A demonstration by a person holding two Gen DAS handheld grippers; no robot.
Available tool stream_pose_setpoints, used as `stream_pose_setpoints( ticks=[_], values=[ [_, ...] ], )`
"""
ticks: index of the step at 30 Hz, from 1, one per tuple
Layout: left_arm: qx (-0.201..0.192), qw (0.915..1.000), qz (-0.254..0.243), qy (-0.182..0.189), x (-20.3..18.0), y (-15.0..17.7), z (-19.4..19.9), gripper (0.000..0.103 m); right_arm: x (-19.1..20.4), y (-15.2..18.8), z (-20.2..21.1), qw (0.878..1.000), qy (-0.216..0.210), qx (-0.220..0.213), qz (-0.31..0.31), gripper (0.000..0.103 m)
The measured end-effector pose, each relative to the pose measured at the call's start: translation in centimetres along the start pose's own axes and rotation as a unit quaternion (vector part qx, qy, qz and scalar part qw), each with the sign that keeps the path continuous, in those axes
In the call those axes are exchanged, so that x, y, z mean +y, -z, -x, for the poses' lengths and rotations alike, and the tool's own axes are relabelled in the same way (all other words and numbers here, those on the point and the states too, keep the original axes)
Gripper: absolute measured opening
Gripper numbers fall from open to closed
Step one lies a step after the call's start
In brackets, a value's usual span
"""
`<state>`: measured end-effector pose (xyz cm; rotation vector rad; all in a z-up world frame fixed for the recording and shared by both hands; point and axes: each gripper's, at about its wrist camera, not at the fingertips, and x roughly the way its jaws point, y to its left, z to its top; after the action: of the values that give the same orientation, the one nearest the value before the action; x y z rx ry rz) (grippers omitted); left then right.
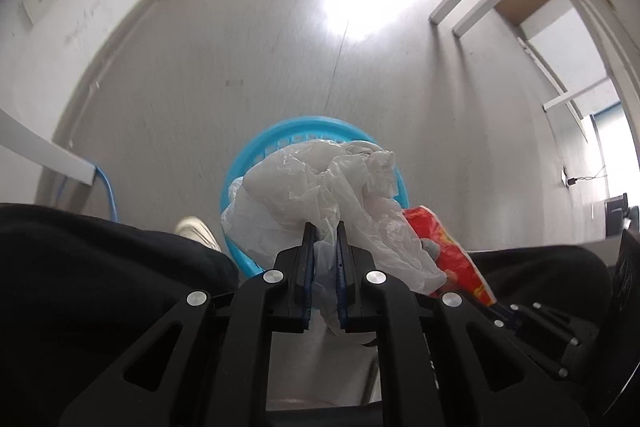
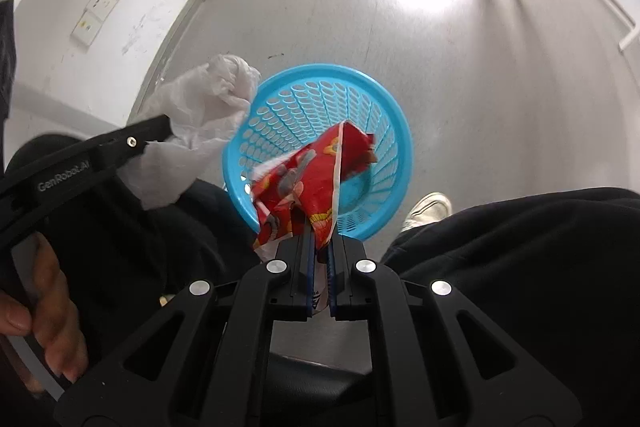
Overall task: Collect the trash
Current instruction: 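Carry both bags down over the blue wastebasket with both grippers, then open both grippers to drop the bags into the blue wastebasket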
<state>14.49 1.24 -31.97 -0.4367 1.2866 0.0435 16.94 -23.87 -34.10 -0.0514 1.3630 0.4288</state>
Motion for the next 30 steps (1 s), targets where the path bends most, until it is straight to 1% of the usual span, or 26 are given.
stream_pose_setpoints(
  ticks=[4, 6, 10, 12, 15, 16, 17, 18, 19, 20, 22, 25, 30],
  values=[
    [0.027, 0.9995, 0.017, 0.003, 0.3, -0.8, -2.0, 0.008, 0.0, -1.2, -2.8, 0.999, 0.001, 0.026, -0.02, 0.004],
    [0.036, 0.9991, 0.02, 0.0, -0.1, -1.0, -2.7, 0.008, 0.1, -2.0, -4.3, 0.999, 0.001, 0.039, -0.027, 0.004],
    [0.063, 0.9974, 0.031, -0.012, -0.1, -2.2, -5.4, 0.008, -0.5, -2.6, -6.8, 0.997, -0.005, 0.06, -0.054, 0.005],
    [0.075, 0.9964, 0.037, -0.018, -0.2, -2.6, -6.4, 0.008, -0.6, -3.0, -8.2, 0.996, -0.007, 0.067, -0.065, 0.005],
    [0.089, 0.9947, 0.048, -0.016, 0.5, -3.2, -8.1, 0.009, -1.2, -3.6, -9.6, 0.994, -0.011, 0.073, -0.081, 0.008],
    [0.097, 0.9939, 0.052, -0.012, 0.6, -3.4, -8.6, 0.013, -1.6, -3.9, -10.1, 0.993, -0.017, 0.074, -0.09, 0.009],
    [0.1, 0.9932, 0.058, -0.012, 0.9, -3.7, -9.0, 0.019, -2.2, -4.1, -10.6, 0.992, -0.027, 0.077, -0.101, 0.012],
    [0.098, 0.9928, 0.068, -0.01, 1.2, -3.9, -9.1, 0.033, -2.7, -4.2, -11.0, 0.99, -0.036, 0.079, -0.112, 0.014],
    [0.095, 0.9926, 0.076, -0.005, 1.7, -4.1, -9.1, 0.041, -3.2, -4.3, -11.2, 0.988, -0.042, 0.08, -0.123, 0.021],
    [0.092, 0.9925, 0.081, -0.002, 1.9, -4.4, -9.4, 0.043, -3.6, -4.3, -11.3, 0.987, -0.044, 0.08, -0.131, 0.032],
    [0.084, 0.9927, 0.087, -0.001, 2.2, -4.8, -9.2, 0.046, -4.0, -4.4, -11.7, 0.986, -0.042, 0.081, -0.141, 0.043],
    [0.08, 0.9923, 0.095, 0.0, 2.4, -4.6, -8.8, 0.046, -3.6, -4.5, -11.6, 0.986, -0.04, 0.084, -0.136, 0.044],
    [0.073, 0.9943, 0.077, -0.012, 2.0, -4.2, -7.9, 0.046, -3.2, -4.3, -11.1, 0.99, -0.018, 0.078, -0.115, 0.044]
  ],
)
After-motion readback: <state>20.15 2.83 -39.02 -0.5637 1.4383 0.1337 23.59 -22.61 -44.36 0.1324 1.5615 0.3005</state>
